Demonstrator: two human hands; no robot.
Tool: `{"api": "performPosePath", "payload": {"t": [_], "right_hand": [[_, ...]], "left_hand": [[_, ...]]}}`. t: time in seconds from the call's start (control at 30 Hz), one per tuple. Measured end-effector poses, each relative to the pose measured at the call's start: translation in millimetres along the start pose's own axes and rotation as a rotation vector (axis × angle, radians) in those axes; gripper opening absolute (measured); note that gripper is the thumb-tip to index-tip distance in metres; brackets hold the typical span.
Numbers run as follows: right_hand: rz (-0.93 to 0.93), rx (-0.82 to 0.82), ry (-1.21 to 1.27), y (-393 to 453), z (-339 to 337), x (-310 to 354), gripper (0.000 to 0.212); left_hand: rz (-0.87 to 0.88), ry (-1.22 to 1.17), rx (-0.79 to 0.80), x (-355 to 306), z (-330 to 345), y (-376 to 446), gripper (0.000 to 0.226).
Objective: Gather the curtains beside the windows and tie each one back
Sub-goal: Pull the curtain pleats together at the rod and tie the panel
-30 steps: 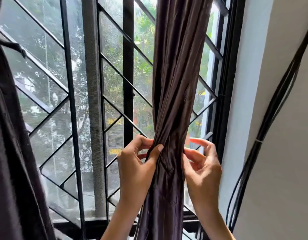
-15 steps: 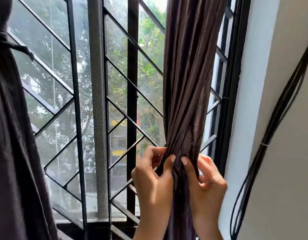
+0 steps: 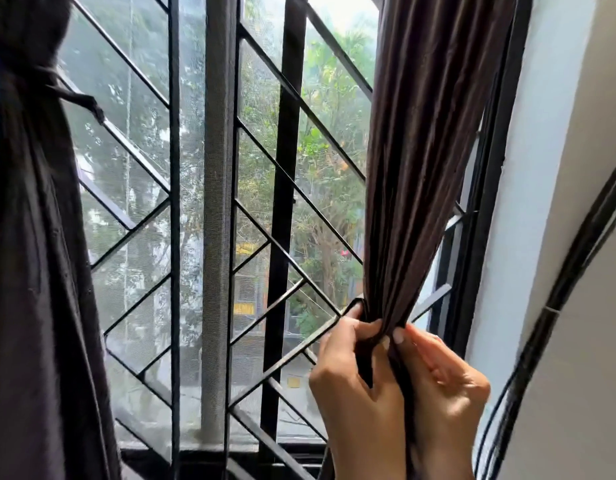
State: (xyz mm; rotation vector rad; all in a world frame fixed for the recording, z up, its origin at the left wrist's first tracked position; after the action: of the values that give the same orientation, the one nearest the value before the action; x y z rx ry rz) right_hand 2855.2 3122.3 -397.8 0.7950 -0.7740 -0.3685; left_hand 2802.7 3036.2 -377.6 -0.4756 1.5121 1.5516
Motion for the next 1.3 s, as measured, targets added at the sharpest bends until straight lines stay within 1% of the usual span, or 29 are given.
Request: {"api": "performPosePath", "payload": {"t": [0.1, 0.2, 0.27, 0.33, 0.37, 0.43, 0.53, 0.6, 0.67, 0.73, 0.77, 0.8, 0.83, 0.9, 0.97, 1.03, 1.1, 1.13, 1.17, 1.23, 1.3], "right_hand": [[-0.116, 0.064, -0.056, 3, 6, 11, 0.016], [-0.287, 0.226, -0.224, 3, 16, 23, 0.018], [-0.333, 0.28, -0.254, 2, 21, 26, 0.021], [-0.35, 0.317, -0.228, 2, 23, 24, 0.017], [-0.355, 0.338, -0.213, 2, 22, 22, 0.019], [-0.303, 0.378, -0.155, 5, 19, 16, 0.022], [-0.116, 0.442, 0.068, 12, 18, 18, 0.014], [-0.053, 0.418, 0.088, 16, 19, 22, 0.015], [-0.013, 0.342, 0.039, 21, 20, 22, 0.031], [-0.019, 0.343, -0.051, 27, 20, 18, 0.048], [-0.024, 0.398, -0.102, 29, 21, 18, 0.056], [-0.017, 0.491, -0.125, 32, 21, 17, 0.061], [0.01, 0.597, -0.112, 33, 22, 18, 0.059], [0.033, 0.763, -0.091, 39, 24, 23, 0.045], [-0.034, 0.854, -0.178, 47, 23, 30, 0.034], [-0.05, 0.938, -0.264, 53, 23, 38, 0.026], [-0.084, 0.953, -0.378, 59, 18, 45, 0.009], [-0.13, 0.906, -0.466, 61, 16, 50, 0.006], [-0.18, 0.821, -0.558, 61, 14, 56, 0.009], [-0.25, 0.63, -0.712, 56, 15, 67, 0.025], [-0.207, 0.546, -0.668, 49, 23, 73, 0.029]], "left_hand": [[0.038, 0.038, 0.035, -2, 0, 2, 0.018], [0.027, 0.024, 0.067, -5, -5, 7, 0.018], [-0.014, -0.018, 0.072, -6, -10, 11, 0.021], [-0.079, -0.096, 0.094, -6, -14, 17, 0.021], [-0.118, -0.134, 0.11, -4, -16, 21, 0.021], [-0.198, -0.211, 0.153, -2, -20, 31, 0.025], [-0.268, -0.274, 0.275, -3, -27, 49, 0.029], [-0.311, -0.278, 0.369, -6, -29, 58, 0.031], [-0.349, -0.299, 0.429, -5, -32, 64, 0.035], [-0.387, -0.343, 0.476, -4, -34, 69, 0.038], [-0.399, -0.361, 0.503, -3, -35, 71, 0.038], [-0.404, -0.373, 0.527, -1, -35, 73, 0.04], [-0.405, -0.38, 0.552, -1, -36, 75, 0.04], [-0.412, -0.38, 0.597, 2, -36, 78, 0.042], [-0.404, -0.366, 0.627, 2, -37, 79, 0.039], [-0.381, -0.335, 0.615, 0, -38, 78, 0.04], [-0.304, -0.211, 0.535, -3, -39, 76, 0.035], [-0.247, -0.128, 0.469, -4, -38, 74, 0.033], [-0.188, -0.057, 0.393, -4, -37, 72, 0.032], [-0.074, 0.045, 0.243, -5, -34, 65, 0.033], [0.034, 0.136, 0.126, -7, -30, 53, 0.034]]}}
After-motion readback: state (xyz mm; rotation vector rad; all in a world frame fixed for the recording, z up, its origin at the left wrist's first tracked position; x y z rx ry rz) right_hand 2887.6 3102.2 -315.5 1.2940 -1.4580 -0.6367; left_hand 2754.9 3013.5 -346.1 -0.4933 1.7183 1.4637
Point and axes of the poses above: each hand's wrist, its own y-axis towards the middle knuckle, its own z-axis out of the palm, x = y × z, the point moved 3 cm from there along y, towards the middle knuckle, and after that the axes turned 15 degrees about -z, right-handed, at the moved point
